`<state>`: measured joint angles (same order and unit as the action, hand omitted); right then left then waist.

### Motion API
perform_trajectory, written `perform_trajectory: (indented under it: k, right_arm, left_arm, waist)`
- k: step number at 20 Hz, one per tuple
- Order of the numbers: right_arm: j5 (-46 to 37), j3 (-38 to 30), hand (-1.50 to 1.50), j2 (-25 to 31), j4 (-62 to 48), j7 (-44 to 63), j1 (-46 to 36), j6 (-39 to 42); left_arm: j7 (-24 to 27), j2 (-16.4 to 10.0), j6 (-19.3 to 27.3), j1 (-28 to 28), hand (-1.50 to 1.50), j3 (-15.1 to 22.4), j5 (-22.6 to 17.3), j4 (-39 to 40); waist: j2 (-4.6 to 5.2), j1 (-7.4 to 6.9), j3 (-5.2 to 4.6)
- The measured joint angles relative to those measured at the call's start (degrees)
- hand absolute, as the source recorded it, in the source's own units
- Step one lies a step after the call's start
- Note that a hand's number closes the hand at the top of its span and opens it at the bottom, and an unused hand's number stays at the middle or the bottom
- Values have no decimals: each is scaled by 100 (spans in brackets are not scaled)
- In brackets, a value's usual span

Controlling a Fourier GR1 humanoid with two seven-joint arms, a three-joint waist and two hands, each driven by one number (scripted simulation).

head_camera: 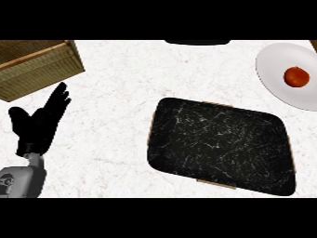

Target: Pick the tomato from the tray and place it in the plate

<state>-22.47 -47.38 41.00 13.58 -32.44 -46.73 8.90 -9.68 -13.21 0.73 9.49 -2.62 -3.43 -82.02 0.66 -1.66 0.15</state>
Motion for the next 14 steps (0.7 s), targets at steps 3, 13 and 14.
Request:
perform_trajectory:
  k: [3,13,14]
  right_arm:
    - [60,0,-150,173,-50,-39,104,56]
    - [139,92,-150,532,-198,-244,540,160]
    - [138,112,-150,591,-211,-217,553,211]
  left_arm:
    - [-22,53,39,103,0,-11,27,104]
    - [-64,33,-21,109,0,-62,56,63]
    - [-36,38,-33,122,0,-69,56,108]
  waist:
    - [11,-2,1]
    - [21,-26,7]
    - [21,-23,9]
